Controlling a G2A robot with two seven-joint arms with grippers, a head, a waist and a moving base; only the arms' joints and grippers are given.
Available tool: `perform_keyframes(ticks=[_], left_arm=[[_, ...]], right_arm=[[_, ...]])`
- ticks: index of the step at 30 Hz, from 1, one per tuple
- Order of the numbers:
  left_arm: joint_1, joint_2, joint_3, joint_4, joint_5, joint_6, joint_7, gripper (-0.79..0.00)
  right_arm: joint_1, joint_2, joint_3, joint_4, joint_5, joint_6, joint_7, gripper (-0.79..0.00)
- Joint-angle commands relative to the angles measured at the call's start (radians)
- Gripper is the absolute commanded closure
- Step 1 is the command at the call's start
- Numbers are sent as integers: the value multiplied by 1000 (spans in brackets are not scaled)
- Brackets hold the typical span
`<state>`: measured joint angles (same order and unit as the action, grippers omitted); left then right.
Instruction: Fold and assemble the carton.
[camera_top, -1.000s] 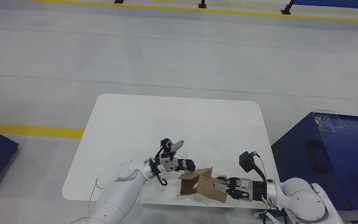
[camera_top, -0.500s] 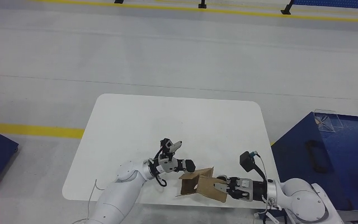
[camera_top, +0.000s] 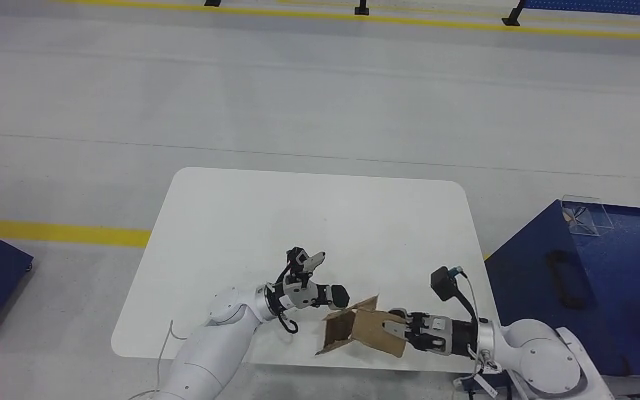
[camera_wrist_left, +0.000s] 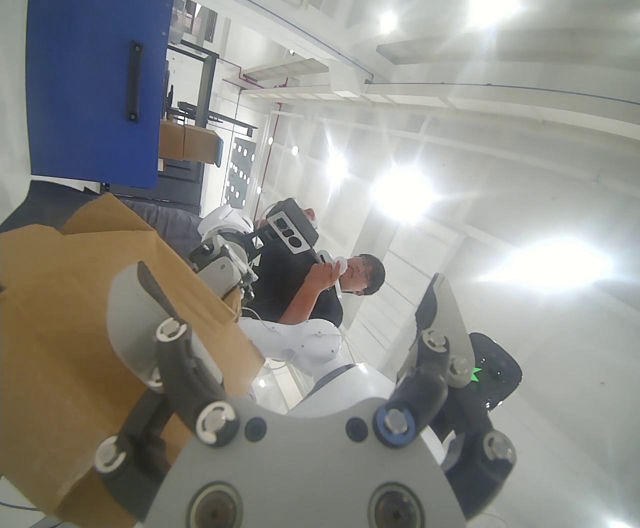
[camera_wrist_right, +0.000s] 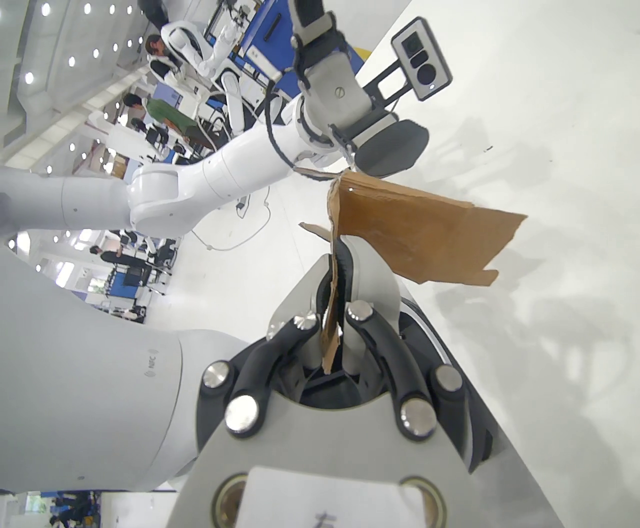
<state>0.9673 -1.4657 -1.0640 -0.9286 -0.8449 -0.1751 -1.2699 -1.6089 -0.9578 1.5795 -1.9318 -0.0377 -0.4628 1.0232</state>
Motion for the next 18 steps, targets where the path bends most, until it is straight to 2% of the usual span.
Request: perform_keyframes(ticks=[1,4,6,11,13,15,18], left_arm=[[12,17,-22,-72,138,-69,57,-785],[93,54,-113,-238,246,-107,101,-785],[166,82,-190,-385,374,-105,169,-785],[363,132,-303,-772,826,34,323,-785],[422,143,-293,-863,1054,106,390,-785],[462,146,-260,-921,1195,156,448,-785],[479,148,-211,-939,1316,217,478,-785]], right_arm=[[8,1,1,0,-5,50,-16,0],[30,3,2,-6,1,82,1,0],[42,5,5,-2,-8,88,3,0],[78,10,3,8,-13,126,23,0],[91,11,-5,4,-20,140,30,0],[100,12,-14,-2,-28,152,36,0],[111,13,-31,-8,-36,163,47,0]])
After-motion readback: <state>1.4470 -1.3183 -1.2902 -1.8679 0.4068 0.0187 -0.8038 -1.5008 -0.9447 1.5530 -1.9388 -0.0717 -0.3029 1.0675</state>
